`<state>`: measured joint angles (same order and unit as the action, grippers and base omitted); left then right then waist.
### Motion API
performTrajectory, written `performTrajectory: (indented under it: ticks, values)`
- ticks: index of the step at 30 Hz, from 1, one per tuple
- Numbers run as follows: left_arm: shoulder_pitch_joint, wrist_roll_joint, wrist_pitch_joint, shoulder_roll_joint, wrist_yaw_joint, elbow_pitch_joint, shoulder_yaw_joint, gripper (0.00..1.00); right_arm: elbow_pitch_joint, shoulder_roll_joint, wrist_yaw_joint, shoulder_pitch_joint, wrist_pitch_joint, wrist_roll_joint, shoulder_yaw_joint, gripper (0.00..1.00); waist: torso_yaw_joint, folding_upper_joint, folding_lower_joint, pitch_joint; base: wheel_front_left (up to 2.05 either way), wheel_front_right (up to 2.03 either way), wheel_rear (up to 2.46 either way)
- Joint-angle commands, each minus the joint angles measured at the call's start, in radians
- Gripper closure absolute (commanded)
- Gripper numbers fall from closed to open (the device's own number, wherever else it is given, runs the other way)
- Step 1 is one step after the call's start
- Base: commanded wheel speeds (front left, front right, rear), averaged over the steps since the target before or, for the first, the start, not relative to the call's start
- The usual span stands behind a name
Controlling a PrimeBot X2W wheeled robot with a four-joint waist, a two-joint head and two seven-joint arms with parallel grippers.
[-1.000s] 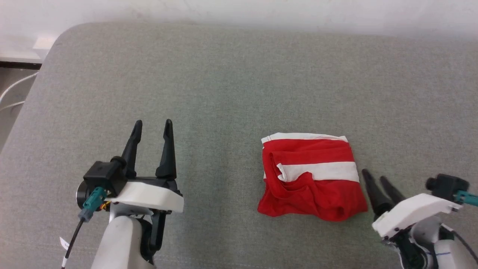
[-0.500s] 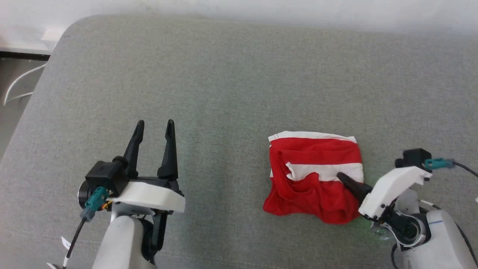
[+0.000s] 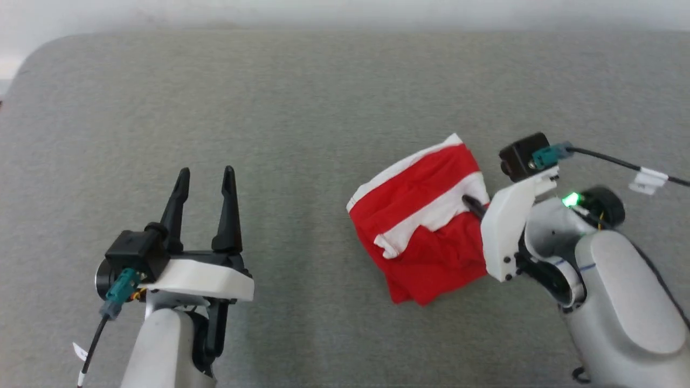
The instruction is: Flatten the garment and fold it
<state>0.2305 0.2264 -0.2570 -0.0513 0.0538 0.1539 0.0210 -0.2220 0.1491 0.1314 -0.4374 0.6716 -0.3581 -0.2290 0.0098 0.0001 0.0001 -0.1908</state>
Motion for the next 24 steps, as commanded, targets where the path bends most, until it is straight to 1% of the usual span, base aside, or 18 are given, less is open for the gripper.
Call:
performTrajectory:
  ticks: [1,4,7,11,14,18,24]
  values:
    - [0.013,-0.010,-0.005,0.001,0.009,-0.006,-0.006,0.00,0.016,0.026,-0.001,-0.029,-0.001,0.027,-0.027,1.00,-0.089,-0.0001,-0.0001,-0.026,0.00,0.00,0.00]
    - [0.028,-0.023,-0.005,0.001,0.015,-0.010,-0.010,0.00,0.032,0.091,-0.001,-0.077,-0.022,0.087,-0.087,1.00,-0.151,-0.0001,-0.0001,-0.047,0.00,0.00,0.00]
    - [0.047,-0.043,-0.005,0.000,0.024,-0.016,-0.013,0.00,0.027,0.155,-0.001,-0.121,-0.052,0.140,-0.123,1.00,-0.212,-0.0001,-0.0001,-0.076,0.00,0.00,0.00]
    - [0.079,-0.066,-0.005,-0.008,0.033,-0.031,-0.017,0.00,-0.009,0.219,-0.001,-0.173,-0.102,0.192,-0.117,1.00,-0.288,-0.0001,-0.0001,-0.133,0.00,0.00,0.00]
    - [0.102,-0.083,-0.005,-0.021,0.039,-0.038,-0.011,0.00,-0.068,0.246,-0.001,-0.207,-0.136,0.223,-0.081,1.00,-0.335,-0.0001,-0.0001,-0.177,0.00,0.00,0.00]
    - [0.139,-0.104,-0.005,-0.040,0.045,-0.042,0.005,0.00,-0.170,0.263,-0.001,-0.260,-0.196,0.268,-0.008,1.00,-0.376,-0.0001,-0.0001,-0.237,0.00,0.00,0.00]
    - [0.188,-0.125,0.004,-0.065,0.051,-0.045,0.032,0.00,-0.322,0.293,-0.001,-0.345,-0.289,0.355,0.114,1.00,-0.389,-0.0001,-0.0001,-0.323,0.00,0.00,0.00]
